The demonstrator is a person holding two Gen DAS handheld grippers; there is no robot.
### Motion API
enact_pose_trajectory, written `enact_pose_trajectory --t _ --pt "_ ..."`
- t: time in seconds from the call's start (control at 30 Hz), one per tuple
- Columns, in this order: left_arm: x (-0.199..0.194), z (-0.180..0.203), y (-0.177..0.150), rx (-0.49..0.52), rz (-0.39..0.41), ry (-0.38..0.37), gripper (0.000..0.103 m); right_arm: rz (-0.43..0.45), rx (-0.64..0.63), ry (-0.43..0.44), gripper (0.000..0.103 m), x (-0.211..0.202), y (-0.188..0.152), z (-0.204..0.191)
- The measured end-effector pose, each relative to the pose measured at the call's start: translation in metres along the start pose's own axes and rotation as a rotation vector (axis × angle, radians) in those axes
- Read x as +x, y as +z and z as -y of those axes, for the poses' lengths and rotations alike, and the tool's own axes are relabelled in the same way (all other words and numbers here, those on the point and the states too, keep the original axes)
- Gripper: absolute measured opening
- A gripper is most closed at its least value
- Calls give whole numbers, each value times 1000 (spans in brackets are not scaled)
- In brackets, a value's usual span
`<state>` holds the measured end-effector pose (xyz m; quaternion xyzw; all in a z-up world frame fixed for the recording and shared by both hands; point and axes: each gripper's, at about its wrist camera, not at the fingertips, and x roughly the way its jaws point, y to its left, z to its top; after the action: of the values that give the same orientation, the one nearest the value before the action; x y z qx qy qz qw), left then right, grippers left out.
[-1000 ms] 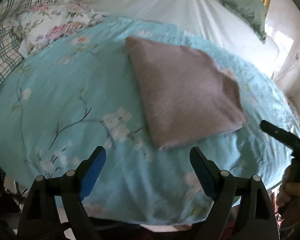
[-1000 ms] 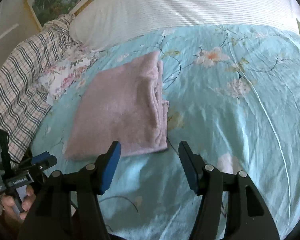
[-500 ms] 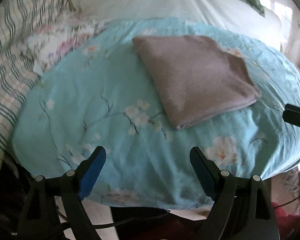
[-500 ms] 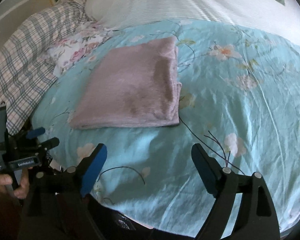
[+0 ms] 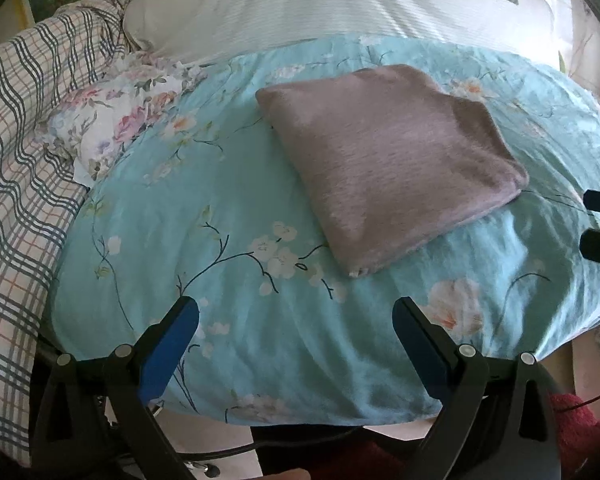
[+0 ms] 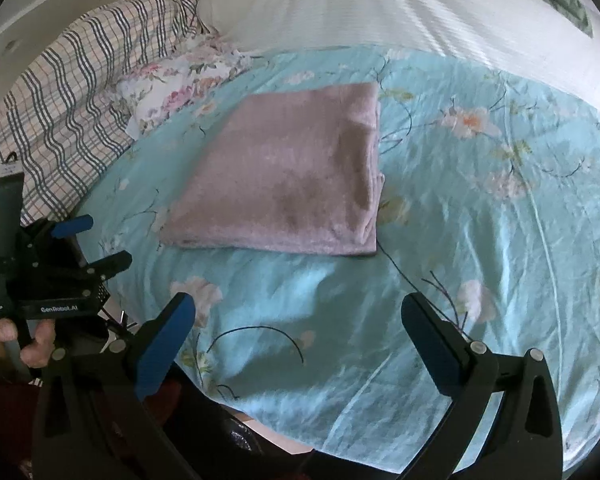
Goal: Fold small clothes
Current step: 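Open both grippers and pull them back from the folded sweater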
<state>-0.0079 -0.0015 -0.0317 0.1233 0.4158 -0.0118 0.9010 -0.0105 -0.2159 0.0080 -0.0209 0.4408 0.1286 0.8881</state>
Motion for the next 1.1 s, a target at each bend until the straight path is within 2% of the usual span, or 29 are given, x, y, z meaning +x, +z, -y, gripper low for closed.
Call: enact_pose_trajectory --t 0.5,1.1 --pt "17 -10 23 1 -5 28 98 -61 -50 3 103 31 17 -6" --pt "23 -8 37 -12 -8 14 98 -32 -42 15 103 33 44 1"
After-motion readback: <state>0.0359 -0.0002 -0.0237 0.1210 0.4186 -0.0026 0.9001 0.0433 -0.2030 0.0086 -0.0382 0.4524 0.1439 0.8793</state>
